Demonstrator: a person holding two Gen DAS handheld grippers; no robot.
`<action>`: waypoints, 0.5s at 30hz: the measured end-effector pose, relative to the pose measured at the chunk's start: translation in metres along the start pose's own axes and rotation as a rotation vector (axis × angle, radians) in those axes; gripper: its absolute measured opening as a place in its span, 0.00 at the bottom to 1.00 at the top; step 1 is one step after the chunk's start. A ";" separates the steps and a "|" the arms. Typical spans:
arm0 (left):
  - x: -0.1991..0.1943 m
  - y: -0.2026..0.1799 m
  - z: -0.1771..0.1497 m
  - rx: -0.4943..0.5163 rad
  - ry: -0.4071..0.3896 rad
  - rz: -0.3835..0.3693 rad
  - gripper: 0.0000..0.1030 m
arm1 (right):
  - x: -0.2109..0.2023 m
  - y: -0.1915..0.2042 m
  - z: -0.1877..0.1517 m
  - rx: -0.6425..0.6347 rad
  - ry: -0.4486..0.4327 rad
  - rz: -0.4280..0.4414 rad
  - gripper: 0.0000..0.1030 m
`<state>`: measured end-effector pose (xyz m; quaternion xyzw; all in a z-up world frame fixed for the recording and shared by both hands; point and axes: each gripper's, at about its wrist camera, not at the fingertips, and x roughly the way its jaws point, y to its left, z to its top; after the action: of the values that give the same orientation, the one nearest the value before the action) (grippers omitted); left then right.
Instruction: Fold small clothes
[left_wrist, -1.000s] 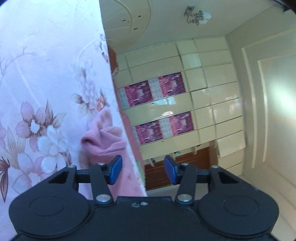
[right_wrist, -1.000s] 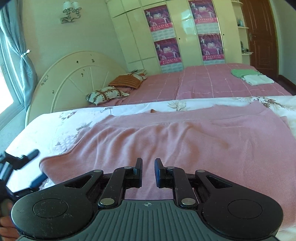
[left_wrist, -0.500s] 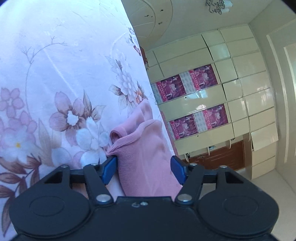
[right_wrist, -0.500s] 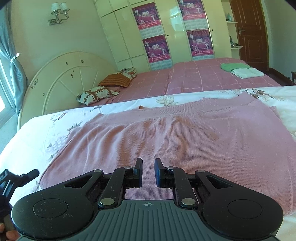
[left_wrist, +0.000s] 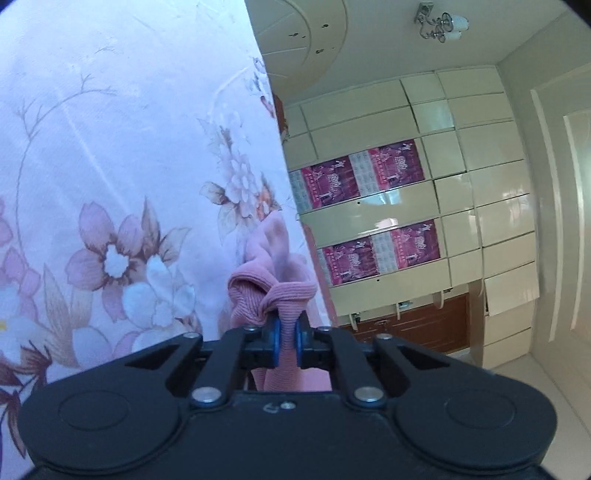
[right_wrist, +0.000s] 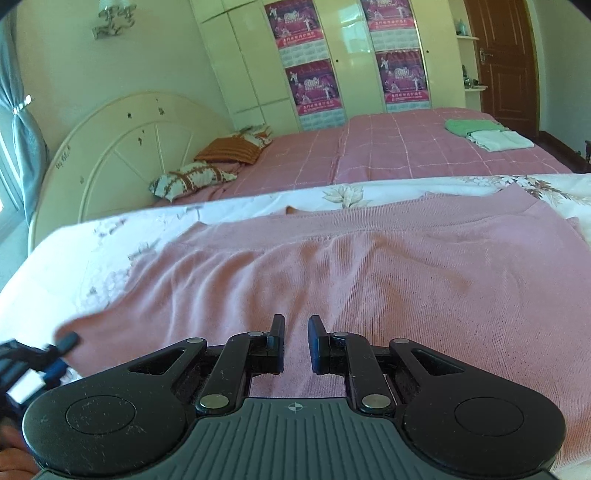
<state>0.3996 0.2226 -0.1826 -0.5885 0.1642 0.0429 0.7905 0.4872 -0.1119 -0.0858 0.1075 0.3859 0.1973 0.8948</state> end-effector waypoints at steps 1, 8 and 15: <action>0.002 0.005 -0.001 -0.007 0.005 0.042 0.08 | 0.005 0.000 -0.001 -0.016 0.020 -0.016 0.14; 0.004 -0.001 -0.009 0.018 -0.014 0.045 0.51 | 0.006 -0.019 -0.013 0.015 -0.008 0.002 0.14; 0.026 -0.013 -0.011 0.062 -0.023 0.180 0.08 | 0.006 -0.041 -0.008 0.019 -0.013 0.069 0.14</action>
<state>0.4253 0.2050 -0.1812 -0.5459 0.2087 0.1155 0.8032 0.4961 -0.1458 -0.1093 0.1307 0.3778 0.2237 0.8889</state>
